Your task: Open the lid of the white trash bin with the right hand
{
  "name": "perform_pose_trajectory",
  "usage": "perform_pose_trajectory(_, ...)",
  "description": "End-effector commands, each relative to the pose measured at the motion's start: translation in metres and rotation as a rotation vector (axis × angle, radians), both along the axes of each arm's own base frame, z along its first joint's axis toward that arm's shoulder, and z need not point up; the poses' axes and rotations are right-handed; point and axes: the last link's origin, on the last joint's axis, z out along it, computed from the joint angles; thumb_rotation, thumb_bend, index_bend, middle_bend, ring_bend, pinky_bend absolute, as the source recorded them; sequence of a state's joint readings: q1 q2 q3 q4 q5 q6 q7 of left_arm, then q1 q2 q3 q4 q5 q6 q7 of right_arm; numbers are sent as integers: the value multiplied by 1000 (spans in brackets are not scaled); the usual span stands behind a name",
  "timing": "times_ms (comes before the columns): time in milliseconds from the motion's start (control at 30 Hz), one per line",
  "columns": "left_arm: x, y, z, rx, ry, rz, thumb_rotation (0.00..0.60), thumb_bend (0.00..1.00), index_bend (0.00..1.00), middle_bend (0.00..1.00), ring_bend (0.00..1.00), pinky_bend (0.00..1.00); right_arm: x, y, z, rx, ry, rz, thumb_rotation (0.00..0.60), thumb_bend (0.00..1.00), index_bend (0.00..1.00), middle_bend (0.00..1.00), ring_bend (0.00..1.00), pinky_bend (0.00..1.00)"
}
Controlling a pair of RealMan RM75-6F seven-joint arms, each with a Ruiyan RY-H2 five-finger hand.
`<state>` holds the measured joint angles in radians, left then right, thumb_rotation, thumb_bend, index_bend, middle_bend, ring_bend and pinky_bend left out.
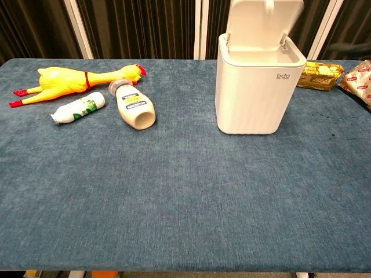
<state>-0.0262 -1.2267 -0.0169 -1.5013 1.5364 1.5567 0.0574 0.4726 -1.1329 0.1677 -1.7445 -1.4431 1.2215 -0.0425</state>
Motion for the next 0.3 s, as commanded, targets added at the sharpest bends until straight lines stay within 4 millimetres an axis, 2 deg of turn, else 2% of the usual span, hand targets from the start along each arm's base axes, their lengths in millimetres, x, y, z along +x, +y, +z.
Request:
perform_pose_trajectory(33, 1, -1, 0, 4, 1, -6, 600, 37, 197, 161, 74, 95, -41, 41, 17, -52, 16, -92, 600, 264, 83, 91, 0, 0)
perform_pose_trajectory(200, 4, 0, 0, 15, 0, -17, 600, 37, 197, 161, 74, 95, -82, 95, 22, -99, -34, -187, 600, 263, 83, 91, 0, 0)
perform_pose_trajectory(300, 6, 1, -2, 10, 0, -22, 600, 37, 197, 161, 74, 95, -94, 116, 21, -104, -50, -218, 600, 263, 82, 91, 0, 0)
